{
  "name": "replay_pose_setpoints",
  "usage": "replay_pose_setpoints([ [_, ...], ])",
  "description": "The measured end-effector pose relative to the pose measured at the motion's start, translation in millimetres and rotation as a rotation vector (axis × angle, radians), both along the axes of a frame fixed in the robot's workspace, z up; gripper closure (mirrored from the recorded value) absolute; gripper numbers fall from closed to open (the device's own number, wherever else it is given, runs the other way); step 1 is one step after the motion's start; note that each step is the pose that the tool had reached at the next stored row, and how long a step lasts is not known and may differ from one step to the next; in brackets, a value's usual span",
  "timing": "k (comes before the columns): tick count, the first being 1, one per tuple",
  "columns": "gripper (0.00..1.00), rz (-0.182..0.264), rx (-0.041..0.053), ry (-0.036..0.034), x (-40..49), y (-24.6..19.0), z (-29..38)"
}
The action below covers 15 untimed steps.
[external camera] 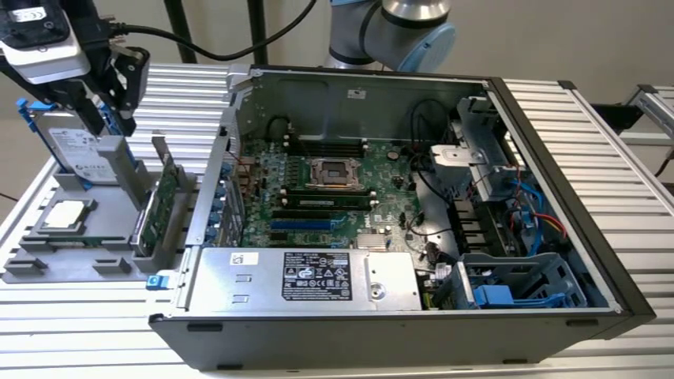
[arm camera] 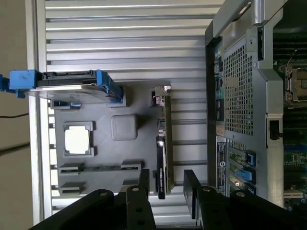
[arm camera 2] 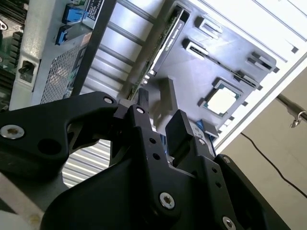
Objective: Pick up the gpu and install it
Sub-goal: 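Pick up the gpu and move the gpu toward the slot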
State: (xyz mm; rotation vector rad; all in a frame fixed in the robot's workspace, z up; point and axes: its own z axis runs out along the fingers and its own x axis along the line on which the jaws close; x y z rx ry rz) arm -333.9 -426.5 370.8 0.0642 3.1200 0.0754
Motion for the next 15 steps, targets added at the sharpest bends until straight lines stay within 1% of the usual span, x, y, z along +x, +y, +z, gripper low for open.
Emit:
replay_pose_setpoints([
  [15,0.0,0.0,0.0,0.0,0.0,0.0,-3.8],
])
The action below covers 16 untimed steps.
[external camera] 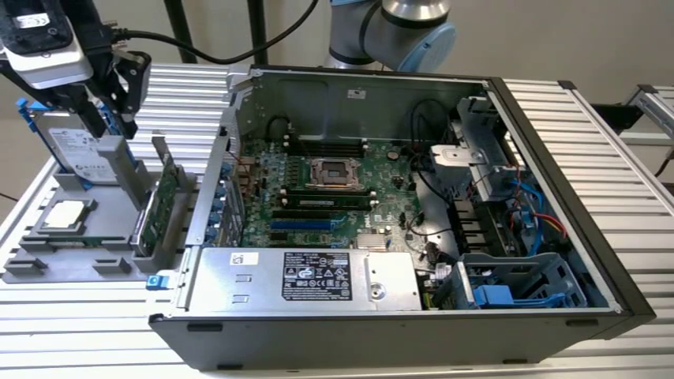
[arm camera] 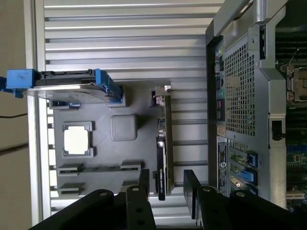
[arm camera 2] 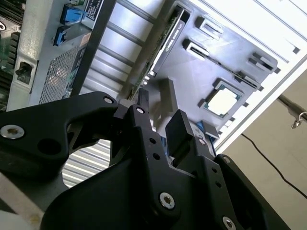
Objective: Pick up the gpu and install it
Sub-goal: 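Pick up the gpu and move the gpu toward the slot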
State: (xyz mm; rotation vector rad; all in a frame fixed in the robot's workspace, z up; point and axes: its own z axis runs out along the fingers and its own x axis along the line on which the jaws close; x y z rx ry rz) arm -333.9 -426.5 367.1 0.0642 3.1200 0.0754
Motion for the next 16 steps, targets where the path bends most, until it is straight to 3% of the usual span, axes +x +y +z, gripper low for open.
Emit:
replay_pose_setpoints([
  [16,0.0,0.0,-0.0001,0.0001,0.0,0.0,-3.7],
])
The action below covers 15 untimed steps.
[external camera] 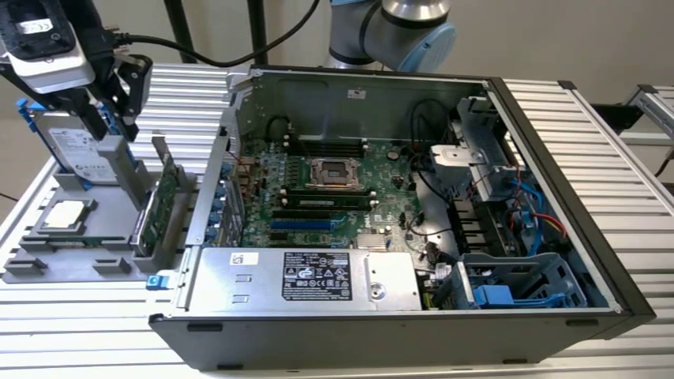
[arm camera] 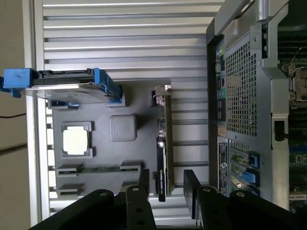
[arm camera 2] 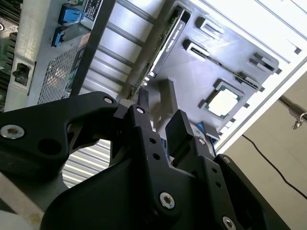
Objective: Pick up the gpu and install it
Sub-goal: 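Pick up the gpu and move the gpu toward the slot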
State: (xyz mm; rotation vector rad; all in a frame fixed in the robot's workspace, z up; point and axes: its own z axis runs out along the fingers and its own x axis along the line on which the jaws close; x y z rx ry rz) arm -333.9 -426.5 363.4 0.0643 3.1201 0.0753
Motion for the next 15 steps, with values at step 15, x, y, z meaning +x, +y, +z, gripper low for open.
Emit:
replay_pose_setpoints([
  [15,0.0,0.0,0.0001,-0.0001,0.0,0.0,-4.3],
])
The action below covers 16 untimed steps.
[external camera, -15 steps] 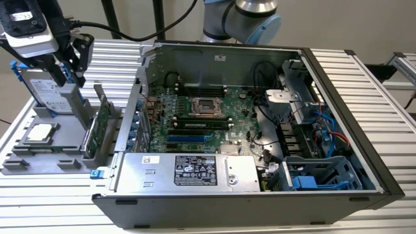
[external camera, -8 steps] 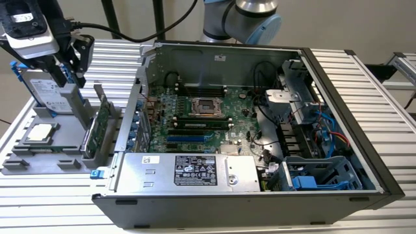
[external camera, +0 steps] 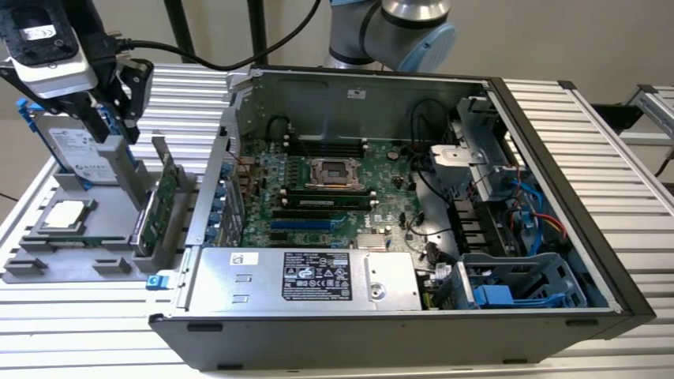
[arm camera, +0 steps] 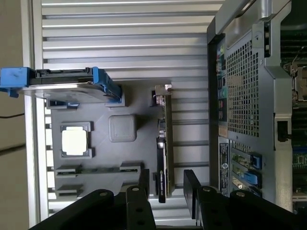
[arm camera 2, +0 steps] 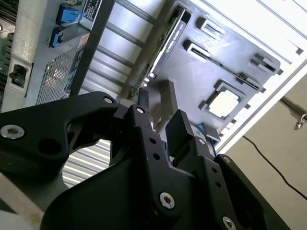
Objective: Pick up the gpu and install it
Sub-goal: 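Pick up the gpu and move the gpu toward the slot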
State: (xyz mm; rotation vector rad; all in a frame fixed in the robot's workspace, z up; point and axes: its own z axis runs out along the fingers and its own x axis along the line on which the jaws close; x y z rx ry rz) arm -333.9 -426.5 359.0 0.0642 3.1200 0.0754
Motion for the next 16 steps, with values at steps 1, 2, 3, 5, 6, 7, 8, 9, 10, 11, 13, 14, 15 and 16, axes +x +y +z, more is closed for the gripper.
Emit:
replay_pose_setpoints([
  [1,0.0,0.0,0.0,0.0,0.0,0.0,-0.3],
  [2,0.0,0.0,0.0,0.0,0.0,0.0,-0.6],
  [3,0.0,0.0,0.0,0.0,0.0,0.0,-0.9],
  [5,0.0,0.0,0.0,0.0,0.0,0.0,-1.5],
  [6,0.0,0.0,0.0,0.0001,0.0,0.0,-1.8],
  [7,0.0,0.0,0.0,0.0,0.0,0.0,-2.1],
  [8,0.0,0.0,-0.0001,0.0001,0.0,0.0,-2.4],
  [9,0.0,0.0,-0.0001,0.0001,0.0,0.0,-2.7],
  [10,0.0,0.0,0.0,0.0001,0.0,0.0,-2.9],
  [11,0.0,0.0,0.0,0.0,0.0,0.0,-3.3],
  [13,0.0,0.0,-0.0001,0.0001,0.0,0.0,-3.8],
  [14,0.0,0.0,-0.0001,0.0001,0.0,0.0,-4.1],
  [15,0.0,0.0,0.0,0.0,0.0,0.0,-4.4],
  [16,0.0,0.0,0.0,0.0001,0.0,0.0,-4.7],
])
